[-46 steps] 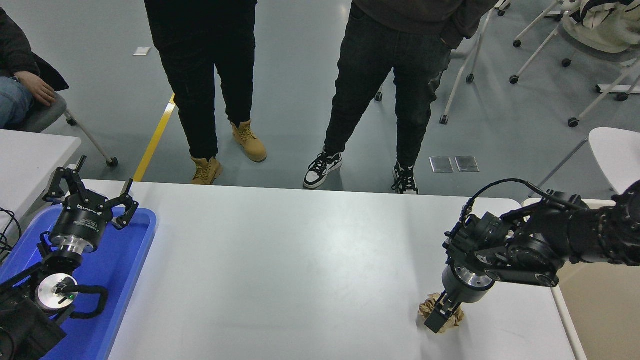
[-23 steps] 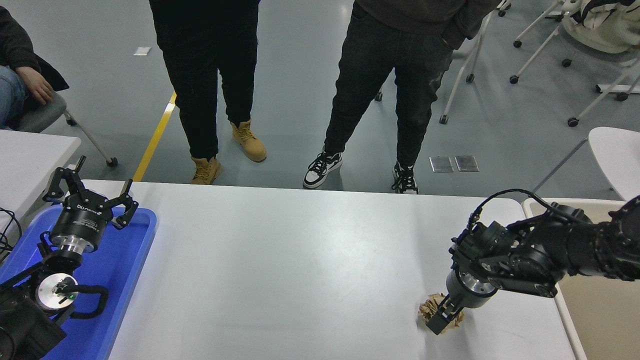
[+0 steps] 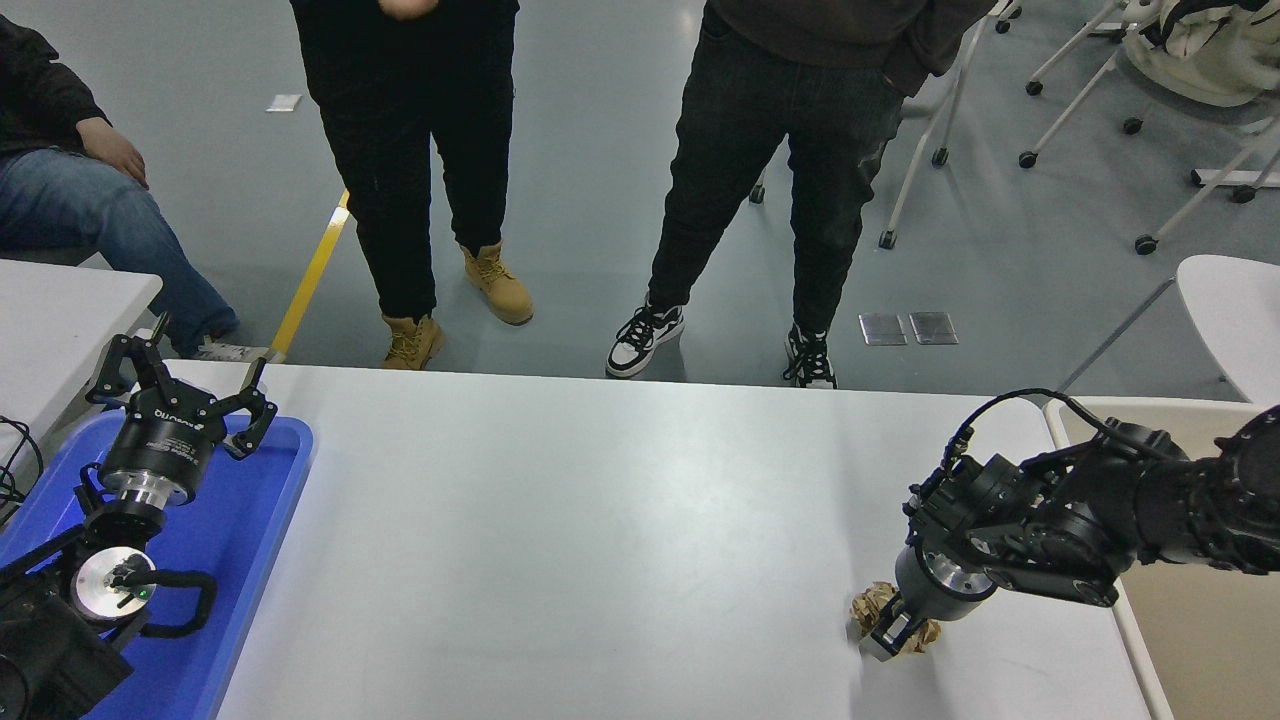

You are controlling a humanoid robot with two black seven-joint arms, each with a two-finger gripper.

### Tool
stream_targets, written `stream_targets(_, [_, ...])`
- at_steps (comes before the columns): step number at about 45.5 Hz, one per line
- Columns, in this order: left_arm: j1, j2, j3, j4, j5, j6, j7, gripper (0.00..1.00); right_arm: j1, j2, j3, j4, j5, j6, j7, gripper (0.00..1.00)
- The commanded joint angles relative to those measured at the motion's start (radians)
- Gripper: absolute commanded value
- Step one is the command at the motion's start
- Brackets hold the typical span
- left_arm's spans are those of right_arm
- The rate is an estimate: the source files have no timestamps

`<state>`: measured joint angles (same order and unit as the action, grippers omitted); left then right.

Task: Clean the table surface

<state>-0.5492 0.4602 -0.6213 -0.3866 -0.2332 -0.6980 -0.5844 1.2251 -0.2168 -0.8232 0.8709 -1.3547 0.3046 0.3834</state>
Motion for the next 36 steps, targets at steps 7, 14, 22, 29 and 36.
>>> stream_targets(7, [0.000,0.000,0.000,0.000,0.000,0.000,0.000,1.00,0.034,-0.009,-0.001,-0.004,-0.012,-0.002,0.043,0.00])
stream_targets(14, [0.000,0.000,0.000,0.000,0.000,0.000,0.000,1.00,0.080,-0.027,0.006,0.005,-0.009,-0.002,0.046,0.00])
stream_targets(22, [0.000,0.000,0.000,0.000,0.000,0.000,0.000,1.00,0.175,-0.088,0.010,0.028,0.000,0.004,0.088,0.00])
stream_targets(29, [0.000,0.000,0.000,0.000,0.000,0.000,0.000,1.00,0.249,-0.165,0.012,0.077,0.005,0.005,0.104,0.00])
stream_targets(36, [0.000,0.000,0.000,0.000,0.000,0.000,0.000,1.00,0.304,-0.263,0.026,0.168,0.037,0.005,0.111,0.00])
